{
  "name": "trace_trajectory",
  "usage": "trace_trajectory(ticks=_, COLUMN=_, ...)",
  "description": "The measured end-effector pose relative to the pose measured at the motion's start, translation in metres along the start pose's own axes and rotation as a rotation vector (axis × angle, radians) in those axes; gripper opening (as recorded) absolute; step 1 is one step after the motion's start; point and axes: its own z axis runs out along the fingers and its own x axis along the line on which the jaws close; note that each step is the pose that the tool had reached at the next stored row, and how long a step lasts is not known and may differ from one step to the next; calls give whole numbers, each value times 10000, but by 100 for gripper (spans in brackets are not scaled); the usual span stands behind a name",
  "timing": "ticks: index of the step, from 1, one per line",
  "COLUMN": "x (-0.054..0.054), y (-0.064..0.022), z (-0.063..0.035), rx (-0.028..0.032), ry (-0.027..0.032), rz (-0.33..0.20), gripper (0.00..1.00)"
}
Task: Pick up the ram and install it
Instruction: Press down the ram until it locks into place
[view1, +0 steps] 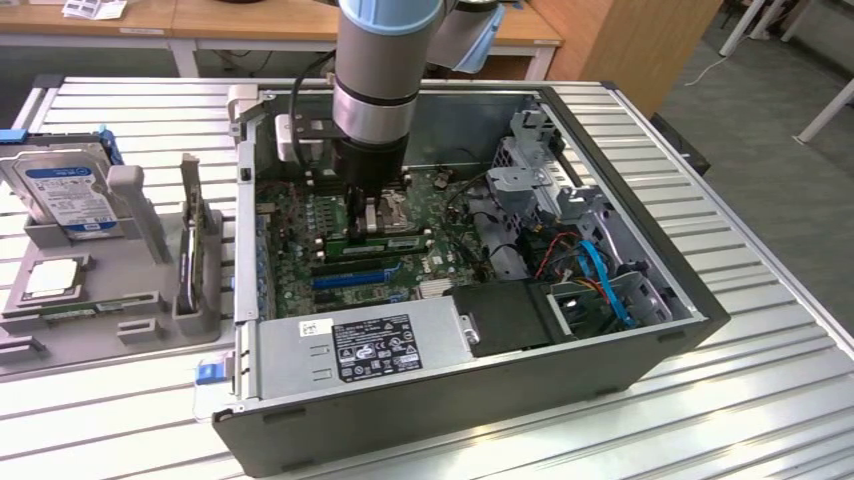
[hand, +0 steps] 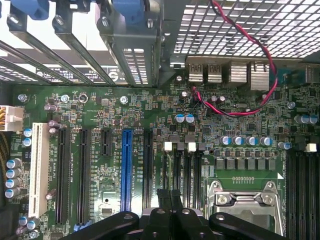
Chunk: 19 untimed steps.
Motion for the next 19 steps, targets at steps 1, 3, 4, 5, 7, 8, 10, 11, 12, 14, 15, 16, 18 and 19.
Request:
trace_trajectory(ticks=1, x=0, y=0, z=2, rx=1, ry=0, rz=0, gripper=10)
trace_trajectory(ticks=3, x=0, y=-1, z=4, rx=2, ry=-1, rz=0, gripper=10)
trace_trajectory(ticks=4, x=0, y=0, z=4, rx=2, ry=-1, rz=0, gripper=10)
trace_trajectory(ticks=5, x=0, y=-1, z=4, rx=2, ry=0, rz=0, gripper=10)
trace_trajectory(ticks=7, x=0, y=-1, z=5, rx=2, ry=-1, rz=0, gripper=10)
trace_trajectory(ticks=8, x=0, y=0, z=5, rx=2, ry=-1, rz=0, gripper=10)
trace_trajectory(ticks=10, x=0, y=0, z=5, rx=1, ry=-1, rz=0, gripper=10)
trace_trajectory(ticks=11, x=0, y=0, z=7, rx=1, ry=-1, rz=0, gripper=10)
trace_trajectory(ticks=12, x=0, y=0, z=8, rx=1, ry=-1, rz=0, gripper=10)
trace_trajectory(ticks=14, x=0, y=-1, z=12, rx=1, ry=-1, rz=0, gripper=10)
trace_trajectory(ticks=15, x=0, y=-1, z=13, rx=1, ry=-1, rz=0, gripper=10)
trace_trajectory(ticks=16, x=1, y=-1, z=15, rx=1, ry=0, rz=0, gripper=10)
trace_trajectory(ticks=18, x=1, y=-1, z=18, rx=1, ry=-1, rz=0, gripper=10)
trace_trajectory(ticks=19, x=1, y=-1, z=18, rx=1, ry=0, rz=1, gripper=10)
